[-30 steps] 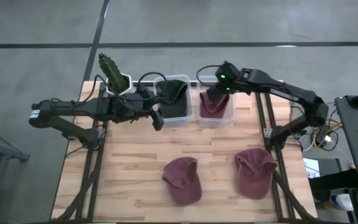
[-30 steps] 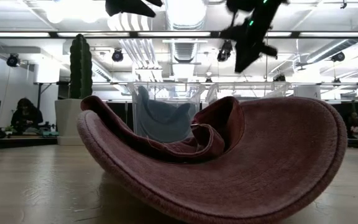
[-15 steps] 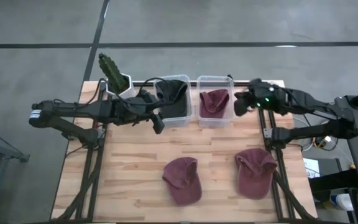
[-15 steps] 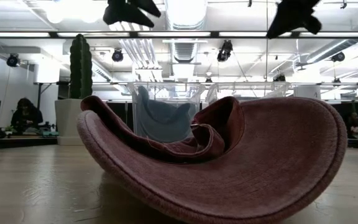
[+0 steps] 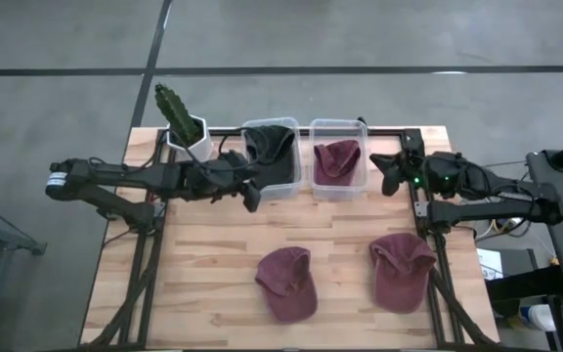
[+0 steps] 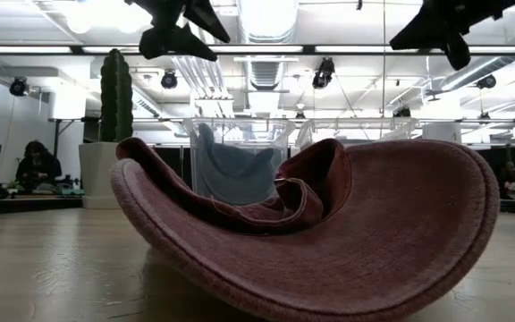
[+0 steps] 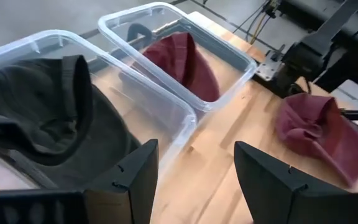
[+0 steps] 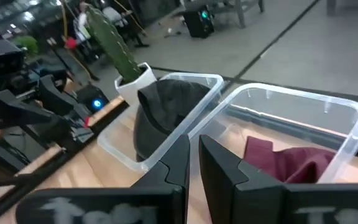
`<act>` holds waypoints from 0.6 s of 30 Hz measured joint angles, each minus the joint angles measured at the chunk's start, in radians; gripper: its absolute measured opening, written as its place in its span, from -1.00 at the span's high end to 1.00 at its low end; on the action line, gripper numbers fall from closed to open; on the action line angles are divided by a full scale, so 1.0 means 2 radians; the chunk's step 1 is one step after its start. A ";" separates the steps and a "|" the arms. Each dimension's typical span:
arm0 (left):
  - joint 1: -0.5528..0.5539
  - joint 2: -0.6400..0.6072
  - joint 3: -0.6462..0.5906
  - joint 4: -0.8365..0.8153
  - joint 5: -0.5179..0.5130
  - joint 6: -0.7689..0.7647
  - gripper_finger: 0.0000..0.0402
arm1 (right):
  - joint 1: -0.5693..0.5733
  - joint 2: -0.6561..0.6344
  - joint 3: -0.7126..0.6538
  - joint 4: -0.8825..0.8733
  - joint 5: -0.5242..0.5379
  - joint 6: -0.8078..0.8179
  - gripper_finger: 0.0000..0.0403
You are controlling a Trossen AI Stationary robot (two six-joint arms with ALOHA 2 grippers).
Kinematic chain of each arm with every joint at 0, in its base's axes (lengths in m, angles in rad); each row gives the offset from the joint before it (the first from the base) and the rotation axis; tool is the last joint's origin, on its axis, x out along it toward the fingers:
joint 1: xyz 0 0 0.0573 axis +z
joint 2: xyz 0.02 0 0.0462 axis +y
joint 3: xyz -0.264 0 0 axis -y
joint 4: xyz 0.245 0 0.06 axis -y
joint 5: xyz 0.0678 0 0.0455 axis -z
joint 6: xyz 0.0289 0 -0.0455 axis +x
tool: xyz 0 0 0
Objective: Pick & Place hat
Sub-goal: Put the left pink cap into the right transparent bin
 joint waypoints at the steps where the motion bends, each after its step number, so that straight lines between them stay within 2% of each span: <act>1: -0.003 0.000 0.002 0.000 0.000 -0.003 -0.01 | 0.000 -0.005 -0.009 0.011 -0.001 0.000 0.84; 11: -0.051 0.000 0.012 0.009 -0.003 -0.025 -0.01 | 0.004 -0.032 -0.077 0.103 -0.033 -0.002 0.84; 18: -0.093 0.002 0.012 0.009 -0.042 -0.061 -0.01 | 0.004 -0.032 -0.100 0.143 -0.048 -0.004 0.84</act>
